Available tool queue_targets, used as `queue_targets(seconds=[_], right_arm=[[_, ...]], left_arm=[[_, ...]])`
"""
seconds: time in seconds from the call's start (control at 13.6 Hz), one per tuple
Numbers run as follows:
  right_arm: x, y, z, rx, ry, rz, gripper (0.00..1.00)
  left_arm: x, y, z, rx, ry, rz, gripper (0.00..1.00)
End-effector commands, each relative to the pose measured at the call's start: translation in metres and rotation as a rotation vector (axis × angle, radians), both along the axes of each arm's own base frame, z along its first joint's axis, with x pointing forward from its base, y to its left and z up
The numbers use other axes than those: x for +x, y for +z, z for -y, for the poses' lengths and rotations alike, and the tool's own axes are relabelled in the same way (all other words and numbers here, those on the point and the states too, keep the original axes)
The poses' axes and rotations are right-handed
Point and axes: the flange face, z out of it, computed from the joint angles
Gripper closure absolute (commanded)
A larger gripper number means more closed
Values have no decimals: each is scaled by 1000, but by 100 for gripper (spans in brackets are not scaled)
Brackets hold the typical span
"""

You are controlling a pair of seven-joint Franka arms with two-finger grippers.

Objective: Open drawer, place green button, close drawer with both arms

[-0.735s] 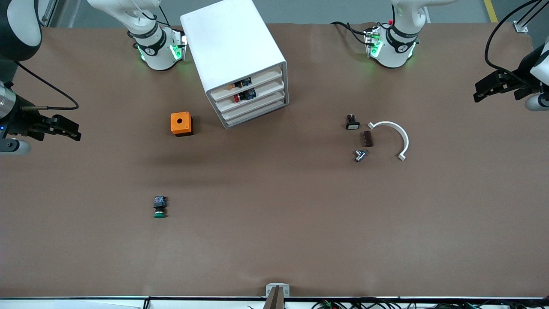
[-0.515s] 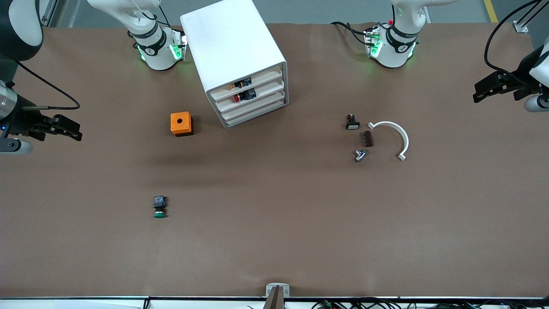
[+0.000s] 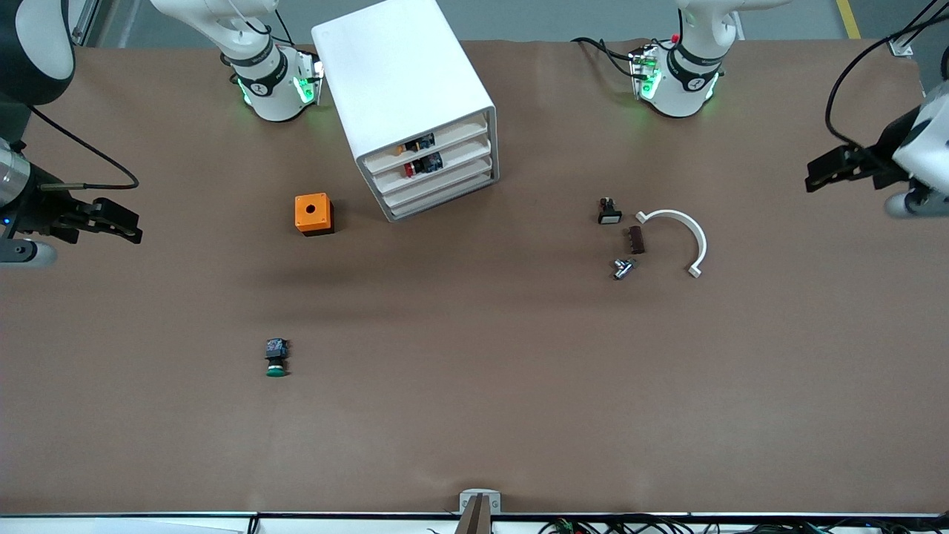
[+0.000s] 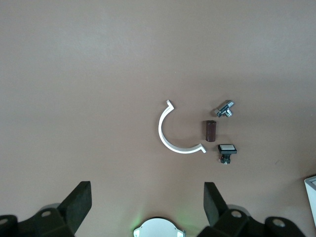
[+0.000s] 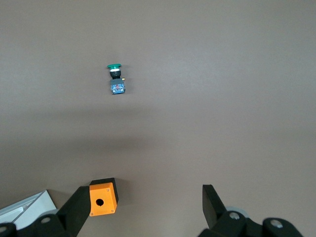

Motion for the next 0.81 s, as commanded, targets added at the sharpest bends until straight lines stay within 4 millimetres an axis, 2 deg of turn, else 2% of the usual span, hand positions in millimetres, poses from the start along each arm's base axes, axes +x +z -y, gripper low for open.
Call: queue_targets(seconds=[0.0, 0.07, 0.22, 0.44, 0.59, 0.74], right_arm=[[-4, 4, -5, -4, 14, -1, 0], [-4, 4, -5, -4, 14, -1, 0], [-5, 6, -11, -5, 25, 0, 0], [-3, 2, -21, -15, 32, 4, 0], [3, -6, -26, -17, 39, 6, 0], [16, -34, -30, -18, 46, -3, 0]], left_arm=[[19, -24, 14, -39, 11, -44, 0], [25, -38, 26, -62, 30, -69, 0], [38, -66, 36, -103, 80, -95, 0], [49, -112, 77, -123, 151, -179, 0], [52, -137, 120, -77, 220, -218, 0], [54, -156, 163, -29, 300, -242, 0]])
